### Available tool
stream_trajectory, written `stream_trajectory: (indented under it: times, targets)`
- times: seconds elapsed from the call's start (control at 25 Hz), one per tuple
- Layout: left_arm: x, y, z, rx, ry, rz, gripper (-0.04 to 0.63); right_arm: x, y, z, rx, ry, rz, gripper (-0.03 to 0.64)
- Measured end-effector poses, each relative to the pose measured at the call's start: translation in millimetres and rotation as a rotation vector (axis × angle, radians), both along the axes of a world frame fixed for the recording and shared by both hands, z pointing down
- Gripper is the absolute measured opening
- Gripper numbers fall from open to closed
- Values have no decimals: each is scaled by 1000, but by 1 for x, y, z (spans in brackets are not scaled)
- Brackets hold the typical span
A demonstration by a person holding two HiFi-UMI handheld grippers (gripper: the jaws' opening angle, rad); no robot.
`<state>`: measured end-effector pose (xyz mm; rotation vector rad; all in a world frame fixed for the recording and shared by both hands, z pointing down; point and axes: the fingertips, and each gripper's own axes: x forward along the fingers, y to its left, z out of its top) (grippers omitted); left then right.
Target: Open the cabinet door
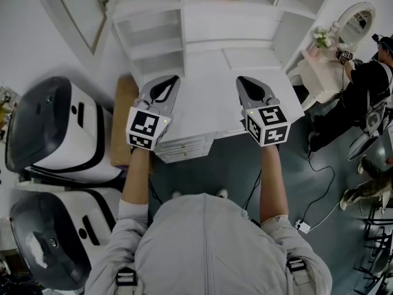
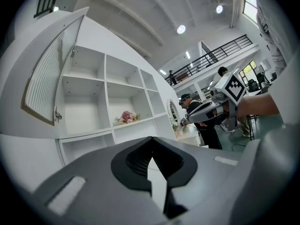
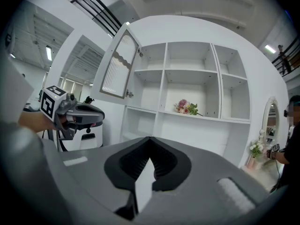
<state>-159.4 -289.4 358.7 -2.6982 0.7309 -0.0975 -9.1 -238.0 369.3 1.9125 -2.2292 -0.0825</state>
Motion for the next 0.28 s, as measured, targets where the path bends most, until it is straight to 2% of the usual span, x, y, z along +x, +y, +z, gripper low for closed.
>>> stream_trajectory:
  times: [0.28]
  targets:
    - [2,-1,5,-14,-7,7,17,1,-1,4,-7,1,4,0]
